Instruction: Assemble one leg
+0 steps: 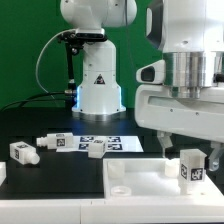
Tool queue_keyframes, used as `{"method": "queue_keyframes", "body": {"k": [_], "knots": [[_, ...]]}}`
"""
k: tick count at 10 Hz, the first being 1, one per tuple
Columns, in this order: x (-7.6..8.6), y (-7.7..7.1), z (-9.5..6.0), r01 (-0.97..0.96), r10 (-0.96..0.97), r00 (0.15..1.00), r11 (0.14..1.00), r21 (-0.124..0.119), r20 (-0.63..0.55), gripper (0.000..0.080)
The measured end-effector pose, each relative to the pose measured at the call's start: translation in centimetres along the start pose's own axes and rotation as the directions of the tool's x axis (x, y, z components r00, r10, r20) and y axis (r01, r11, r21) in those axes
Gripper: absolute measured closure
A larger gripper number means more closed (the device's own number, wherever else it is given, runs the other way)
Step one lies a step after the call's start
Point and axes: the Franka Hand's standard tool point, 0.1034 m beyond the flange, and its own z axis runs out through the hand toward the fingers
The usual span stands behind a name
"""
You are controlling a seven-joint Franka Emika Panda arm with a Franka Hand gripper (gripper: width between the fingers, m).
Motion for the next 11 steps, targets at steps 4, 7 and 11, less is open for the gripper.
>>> {"method": "queue_keyframes", "body": {"k": [4,7,11], "knots": [[-0.7,-0.6,-0.1,0.302,-0.302,0.953,0.953,-0.022,-0.015,0.0151],[0.2,-0.2,-0.2,0.727,-0.727,0.686,0.686,-0.033,0.008,0.015],[0.2,-0.3,-0.1,0.7,-0.7,0.714,0.714,-0.033,0.004,0.0385]]}}
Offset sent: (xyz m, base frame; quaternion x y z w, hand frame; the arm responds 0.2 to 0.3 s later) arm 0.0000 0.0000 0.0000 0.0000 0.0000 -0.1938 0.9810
